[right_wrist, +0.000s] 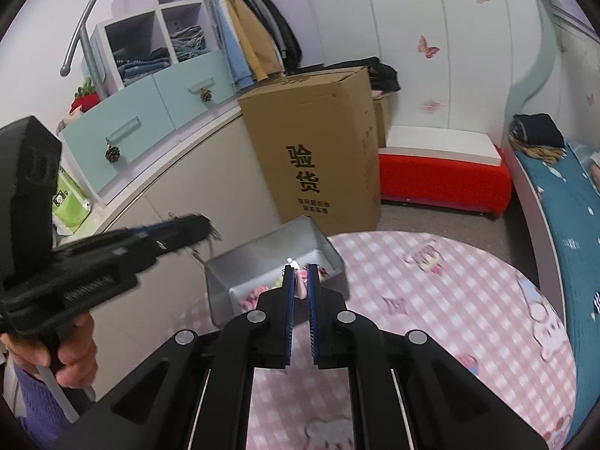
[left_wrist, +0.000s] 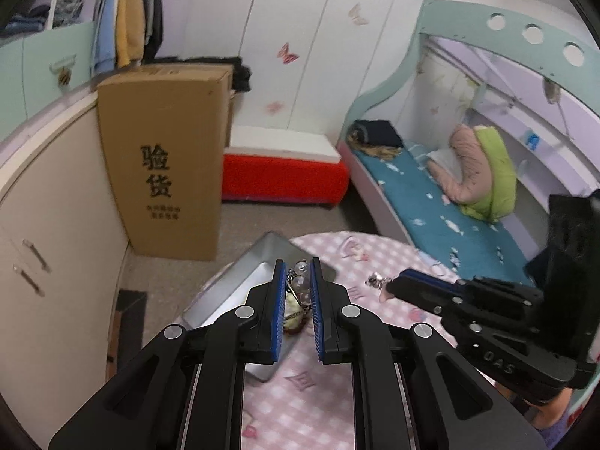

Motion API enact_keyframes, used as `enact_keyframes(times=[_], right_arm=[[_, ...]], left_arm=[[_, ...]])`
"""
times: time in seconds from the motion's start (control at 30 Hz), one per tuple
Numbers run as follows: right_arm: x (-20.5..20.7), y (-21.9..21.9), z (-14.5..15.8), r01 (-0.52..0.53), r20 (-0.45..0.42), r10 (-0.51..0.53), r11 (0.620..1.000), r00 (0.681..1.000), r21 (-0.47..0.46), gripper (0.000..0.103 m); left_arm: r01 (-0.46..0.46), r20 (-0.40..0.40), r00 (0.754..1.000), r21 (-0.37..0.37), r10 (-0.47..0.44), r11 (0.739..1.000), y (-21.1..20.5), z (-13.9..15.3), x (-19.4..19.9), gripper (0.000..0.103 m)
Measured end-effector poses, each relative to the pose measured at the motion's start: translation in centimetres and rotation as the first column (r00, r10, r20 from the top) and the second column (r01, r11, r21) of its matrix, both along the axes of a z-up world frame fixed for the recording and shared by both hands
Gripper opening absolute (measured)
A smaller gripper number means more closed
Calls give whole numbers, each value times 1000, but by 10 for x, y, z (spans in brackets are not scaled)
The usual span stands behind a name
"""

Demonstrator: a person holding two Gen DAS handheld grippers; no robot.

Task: Organize jewelry
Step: 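Release the chain with the left tool while the right tool drops the pink charm in the box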

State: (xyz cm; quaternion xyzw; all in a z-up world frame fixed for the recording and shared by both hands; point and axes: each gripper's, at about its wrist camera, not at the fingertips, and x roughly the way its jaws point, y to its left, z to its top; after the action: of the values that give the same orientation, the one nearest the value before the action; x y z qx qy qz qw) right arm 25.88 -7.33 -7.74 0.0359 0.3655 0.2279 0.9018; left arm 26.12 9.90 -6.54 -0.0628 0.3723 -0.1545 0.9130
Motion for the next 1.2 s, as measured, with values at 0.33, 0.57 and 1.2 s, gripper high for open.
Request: enact_keyframes(times=[0.33, 0.57, 1.2], right_arm=[[33, 46, -25, -48, -65, 44, 997, 997, -54, 7], [44, 55, -44, -56, -113, 48, 996, 992, -67, 7], [50, 54, -53, -35, -145, 26, 997, 989, -66, 14]], left_arm=[[-19, -116, 993, 4, 20, 1000, 19, -50, 27, 13], [-27, -137, 990, 16, 29, 1000, 23, -61, 28, 14], [-78, -147, 986, -26, 74, 997, 32, -53, 21, 42]])
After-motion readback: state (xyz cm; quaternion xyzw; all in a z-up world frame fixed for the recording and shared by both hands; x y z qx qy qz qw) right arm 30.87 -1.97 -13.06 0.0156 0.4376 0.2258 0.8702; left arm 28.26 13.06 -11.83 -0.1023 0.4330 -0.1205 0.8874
